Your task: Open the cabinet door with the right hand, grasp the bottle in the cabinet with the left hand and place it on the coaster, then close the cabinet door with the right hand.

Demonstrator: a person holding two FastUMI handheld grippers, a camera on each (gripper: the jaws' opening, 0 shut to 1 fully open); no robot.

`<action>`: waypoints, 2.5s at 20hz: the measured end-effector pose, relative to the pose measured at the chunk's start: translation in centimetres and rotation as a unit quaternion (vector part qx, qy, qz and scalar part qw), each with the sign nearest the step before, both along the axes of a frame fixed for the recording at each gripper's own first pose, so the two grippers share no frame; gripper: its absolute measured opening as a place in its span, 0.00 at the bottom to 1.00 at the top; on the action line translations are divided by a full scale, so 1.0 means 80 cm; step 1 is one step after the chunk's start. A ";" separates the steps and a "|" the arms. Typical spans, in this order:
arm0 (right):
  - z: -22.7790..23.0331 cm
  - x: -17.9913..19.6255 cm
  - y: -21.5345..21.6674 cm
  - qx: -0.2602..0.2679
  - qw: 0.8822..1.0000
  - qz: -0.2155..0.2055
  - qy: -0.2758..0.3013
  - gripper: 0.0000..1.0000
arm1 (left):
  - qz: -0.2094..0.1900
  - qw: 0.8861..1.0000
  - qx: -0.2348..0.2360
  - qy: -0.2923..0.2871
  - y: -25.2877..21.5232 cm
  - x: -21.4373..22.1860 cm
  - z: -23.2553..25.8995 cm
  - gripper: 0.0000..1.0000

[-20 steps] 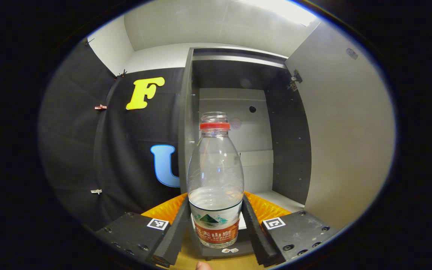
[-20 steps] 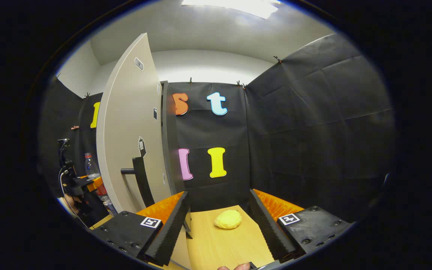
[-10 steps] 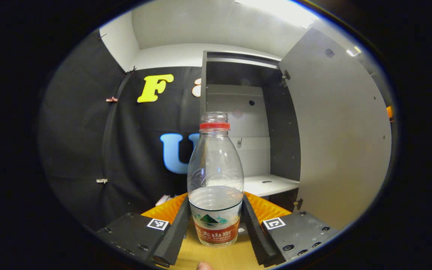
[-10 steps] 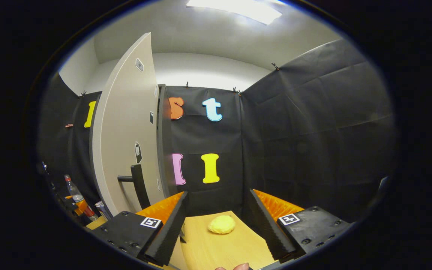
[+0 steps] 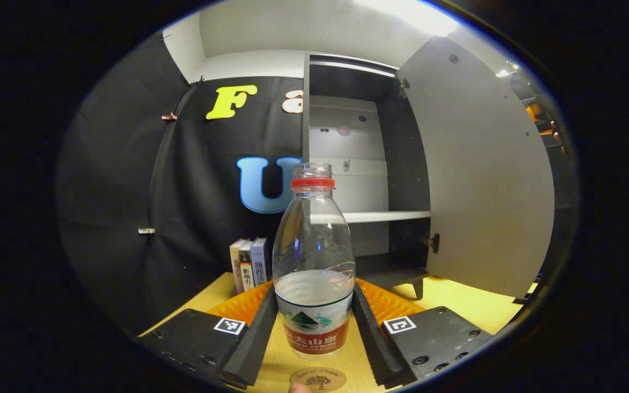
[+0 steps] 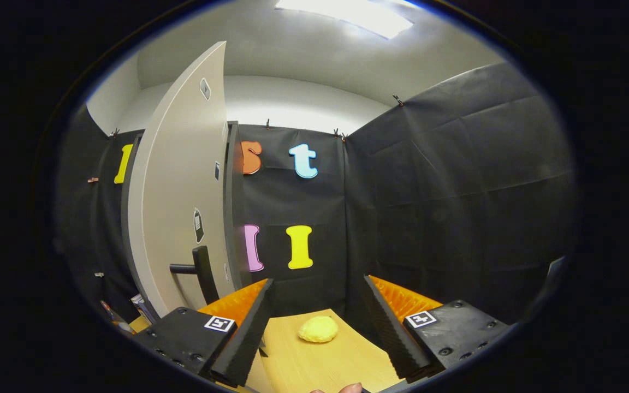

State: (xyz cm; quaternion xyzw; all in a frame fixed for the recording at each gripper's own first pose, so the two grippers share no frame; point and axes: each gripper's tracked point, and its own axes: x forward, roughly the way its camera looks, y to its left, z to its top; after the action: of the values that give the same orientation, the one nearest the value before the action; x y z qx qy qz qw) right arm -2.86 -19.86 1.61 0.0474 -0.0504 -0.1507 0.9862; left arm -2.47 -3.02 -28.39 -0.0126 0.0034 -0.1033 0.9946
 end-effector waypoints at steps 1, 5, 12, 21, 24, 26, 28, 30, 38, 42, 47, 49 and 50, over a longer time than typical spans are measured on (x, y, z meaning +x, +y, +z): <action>-0.003 0.003 0.001 -0.001 1.000 -0.001 0.003 0.97 | -0.005 1.000 -0.003 0.006 -0.002 -0.003 -0.018 0.77; -0.013 0.008 0.007 -0.005 1.000 -0.006 0.022 0.97 | -0.014 1.000 -0.002 0.025 -0.005 -0.009 -0.075 0.77; -0.027 0.002 0.013 -0.019 0.998 -0.018 0.054 0.97 | -0.036 0.998 0.011 0.040 -0.003 -0.007 -0.144 0.77; -0.031 0.002 0.018 -0.027 0.997 -0.023 0.063 0.97 | -0.044 0.998 0.015 0.047 -0.005 -0.011 -0.163 0.80; -0.034 0.000 0.018 -0.021 0.997 -0.023 0.066 0.97 | -0.042 0.998 0.015 0.053 -0.006 -0.010 -0.165 0.80; -0.035 0.000 0.017 -0.023 0.997 -0.024 0.066 0.97 | -0.038 0.998 0.011 0.055 -0.006 -0.012 -0.164 0.80; -0.035 -0.001 0.015 -0.020 0.997 -0.024 0.066 0.97 | -0.037 0.997 0.009 0.063 -0.008 -0.012 -0.166 0.82; -0.036 -0.001 0.014 -0.016 0.997 -0.023 0.065 0.98 | -0.036 0.997 0.007 0.070 -0.010 -0.013 -0.164 0.86; -0.044 0.002 -0.007 0.005 0.998 -0.027 0.062 0.98 | -0.019 0.996 0.009 0.085 -0.005 -0.031 -0.129 0.93; -0.042 0.008 -0.013 0.009 0.998 -0.020 0.058 0.97 | -0.018 0.996 0.012 0.082 -0.016 -0.038 -0.068 0.93; -0.045 0.024 -0.016 0.015 0.998 -0.002 0.064 0.97 | 0.001 0.998 0.003 0.070 -0.021 -0.037 0.022 0.93; -0.043 0.030 -0.018 0.015 0.998 0.006 0.064 0.97 | 0.027 0.997 0.005 0.068 -0.014 -0.033 0.055 0.93; -0.043 0.032 -0.018 0.017 0.998 0.011 0.063 0.97 | 0.036 0.997 0.006 0.071 -0.014 -0.033 0.071 0.93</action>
State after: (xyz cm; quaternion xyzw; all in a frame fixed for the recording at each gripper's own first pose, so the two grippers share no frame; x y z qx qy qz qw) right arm -0.32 -21.30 -1.81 0.0552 0.0147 -0.1432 0.9880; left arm -5.11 -4.10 -22.70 -0.0140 0.0737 -0.0660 0.9950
